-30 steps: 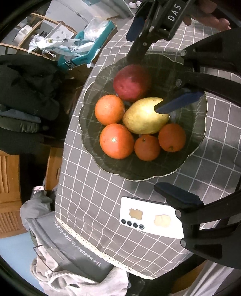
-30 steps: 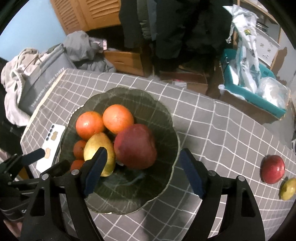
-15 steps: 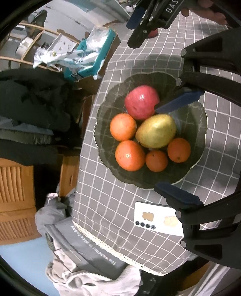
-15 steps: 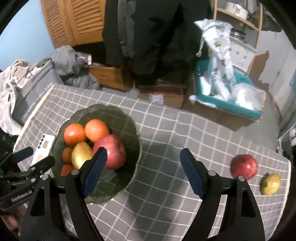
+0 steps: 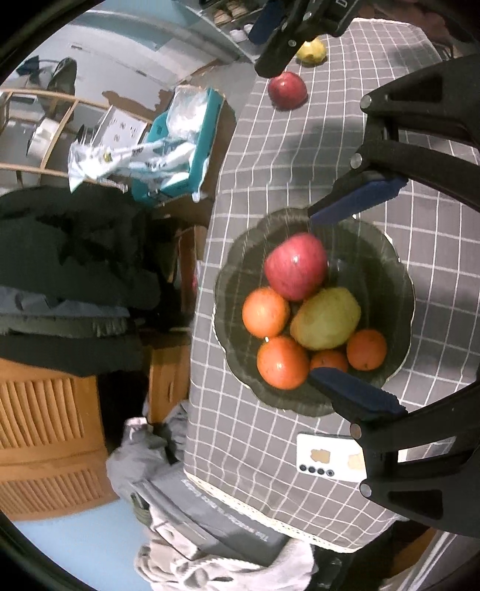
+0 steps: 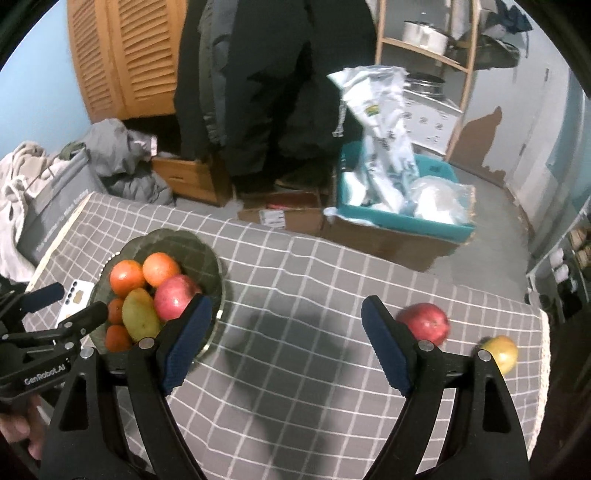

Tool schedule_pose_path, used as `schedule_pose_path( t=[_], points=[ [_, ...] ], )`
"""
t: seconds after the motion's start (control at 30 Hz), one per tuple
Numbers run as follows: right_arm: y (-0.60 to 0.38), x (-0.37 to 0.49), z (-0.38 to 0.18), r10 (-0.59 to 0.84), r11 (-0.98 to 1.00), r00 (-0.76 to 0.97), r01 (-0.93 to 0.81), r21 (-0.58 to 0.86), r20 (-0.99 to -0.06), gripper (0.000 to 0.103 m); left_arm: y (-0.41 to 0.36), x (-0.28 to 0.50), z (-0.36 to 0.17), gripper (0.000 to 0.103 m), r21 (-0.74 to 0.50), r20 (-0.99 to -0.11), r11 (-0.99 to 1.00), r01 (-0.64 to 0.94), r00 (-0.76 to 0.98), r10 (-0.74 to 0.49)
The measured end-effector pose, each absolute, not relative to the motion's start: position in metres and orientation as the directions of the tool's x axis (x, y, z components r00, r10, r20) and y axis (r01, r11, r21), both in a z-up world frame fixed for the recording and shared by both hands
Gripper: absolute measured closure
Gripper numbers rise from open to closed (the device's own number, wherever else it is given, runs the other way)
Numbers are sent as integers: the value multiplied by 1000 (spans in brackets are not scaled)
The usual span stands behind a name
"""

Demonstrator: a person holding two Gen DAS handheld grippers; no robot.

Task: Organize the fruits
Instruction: 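Move both open tools away from the bowl toward the red apple and pear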

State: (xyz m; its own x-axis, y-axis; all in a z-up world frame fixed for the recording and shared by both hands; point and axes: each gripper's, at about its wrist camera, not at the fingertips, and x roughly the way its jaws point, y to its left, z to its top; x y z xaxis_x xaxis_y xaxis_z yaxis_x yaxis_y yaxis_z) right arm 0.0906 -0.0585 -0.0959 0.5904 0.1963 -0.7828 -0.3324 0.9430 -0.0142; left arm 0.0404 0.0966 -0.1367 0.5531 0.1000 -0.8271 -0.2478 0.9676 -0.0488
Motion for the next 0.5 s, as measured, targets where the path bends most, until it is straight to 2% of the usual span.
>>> schedule_pose_path(
  t=[0.1, 0.2, 0.5],
  points=[
    [-74, 84, -87, 169, 950, 617, -308, -38, -769, 19, 85, 42, -133, 21, -43, -822, 973, -225, 561, 94],
    [-89, 80, -82, 157, 956, 631, -291, -44, -760, 19, 73, 44, -126, 16, -31, -812, 979, -203, 576, 94],
    [-140, 65, -66, 108, 976, 672, -214, -52, -732, 16, 41, 46, -108, 16, -13, -787, 990, -144, 612, 79]
  ],
)
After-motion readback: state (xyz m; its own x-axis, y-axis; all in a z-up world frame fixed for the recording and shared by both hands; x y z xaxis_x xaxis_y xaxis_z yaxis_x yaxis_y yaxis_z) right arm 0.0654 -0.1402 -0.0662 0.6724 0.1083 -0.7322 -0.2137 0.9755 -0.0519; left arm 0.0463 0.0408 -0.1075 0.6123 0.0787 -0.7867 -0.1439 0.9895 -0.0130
